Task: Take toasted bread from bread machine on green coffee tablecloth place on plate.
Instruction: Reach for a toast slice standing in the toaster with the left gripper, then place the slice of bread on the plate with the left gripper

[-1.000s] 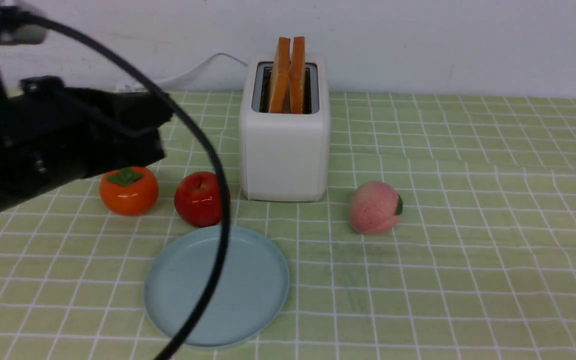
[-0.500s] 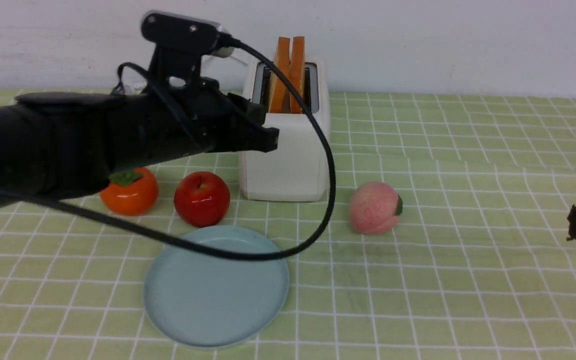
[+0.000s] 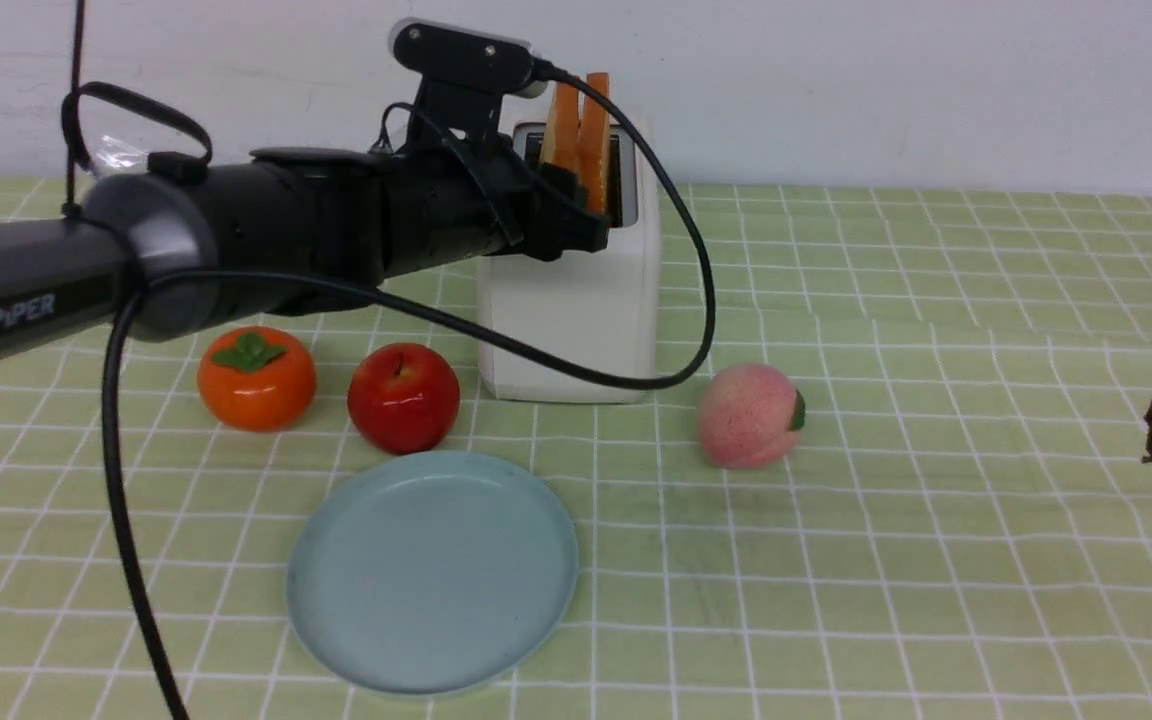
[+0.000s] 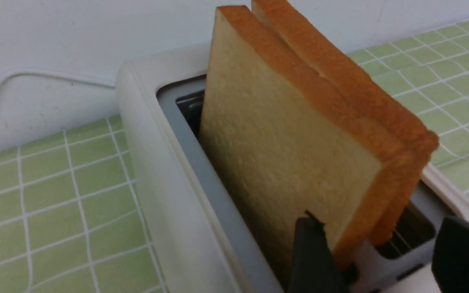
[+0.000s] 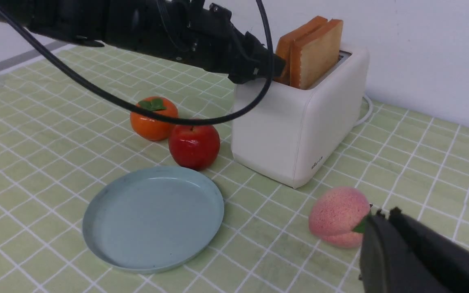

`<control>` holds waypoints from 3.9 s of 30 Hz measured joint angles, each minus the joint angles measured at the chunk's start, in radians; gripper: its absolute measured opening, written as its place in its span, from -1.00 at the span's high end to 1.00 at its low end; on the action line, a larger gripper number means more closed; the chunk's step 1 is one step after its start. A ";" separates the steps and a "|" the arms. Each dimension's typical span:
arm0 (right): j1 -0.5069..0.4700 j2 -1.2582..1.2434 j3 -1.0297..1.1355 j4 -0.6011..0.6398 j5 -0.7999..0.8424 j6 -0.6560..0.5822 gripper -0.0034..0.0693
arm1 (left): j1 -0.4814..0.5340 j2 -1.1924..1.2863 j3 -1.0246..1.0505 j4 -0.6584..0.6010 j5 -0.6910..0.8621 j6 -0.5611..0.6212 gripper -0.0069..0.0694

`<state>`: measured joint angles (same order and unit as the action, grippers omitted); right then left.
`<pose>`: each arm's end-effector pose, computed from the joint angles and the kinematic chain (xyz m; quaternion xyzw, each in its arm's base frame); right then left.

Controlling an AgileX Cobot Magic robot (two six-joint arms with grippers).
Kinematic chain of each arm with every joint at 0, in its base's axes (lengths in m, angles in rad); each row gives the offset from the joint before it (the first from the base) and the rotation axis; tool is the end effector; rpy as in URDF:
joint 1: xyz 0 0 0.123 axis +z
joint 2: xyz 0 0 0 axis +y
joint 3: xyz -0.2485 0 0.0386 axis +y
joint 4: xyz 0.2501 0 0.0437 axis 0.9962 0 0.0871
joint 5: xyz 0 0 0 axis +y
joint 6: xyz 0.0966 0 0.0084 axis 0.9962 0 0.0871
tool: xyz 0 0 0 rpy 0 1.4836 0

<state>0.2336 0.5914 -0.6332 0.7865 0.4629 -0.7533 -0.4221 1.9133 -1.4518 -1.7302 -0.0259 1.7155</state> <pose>0.1420 0.0653 0.3285 -0.1978 0.7481 0.1893 0.6044 0.4145 -0.1835 0.2361 0.1603 0.8118 -0.1113 0.5504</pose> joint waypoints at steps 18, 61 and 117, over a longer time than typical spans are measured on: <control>0.000 0.000 0.000 0.004 -0.025 0.000 0.90 | 0.003 0.056 -0.065 -0.004 -0.055 0.031 0.11; 0.000 0.000 0.000 0.008 0.001 0.000 0.85 | 0.004 0.139 -0.205 -0.005 -0.073 0.096 0.20; 0.000 0.000 0.000 0.021 0.258 0.077 0.90 | 0.004 -0.532 0.844 0.005 0.150 -0.507 0.59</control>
<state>0.2336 0.5914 -0.6336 0.8072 0.7205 -0.6759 -0.4181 1.3815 -0.6073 -1.7257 0.1238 1.2088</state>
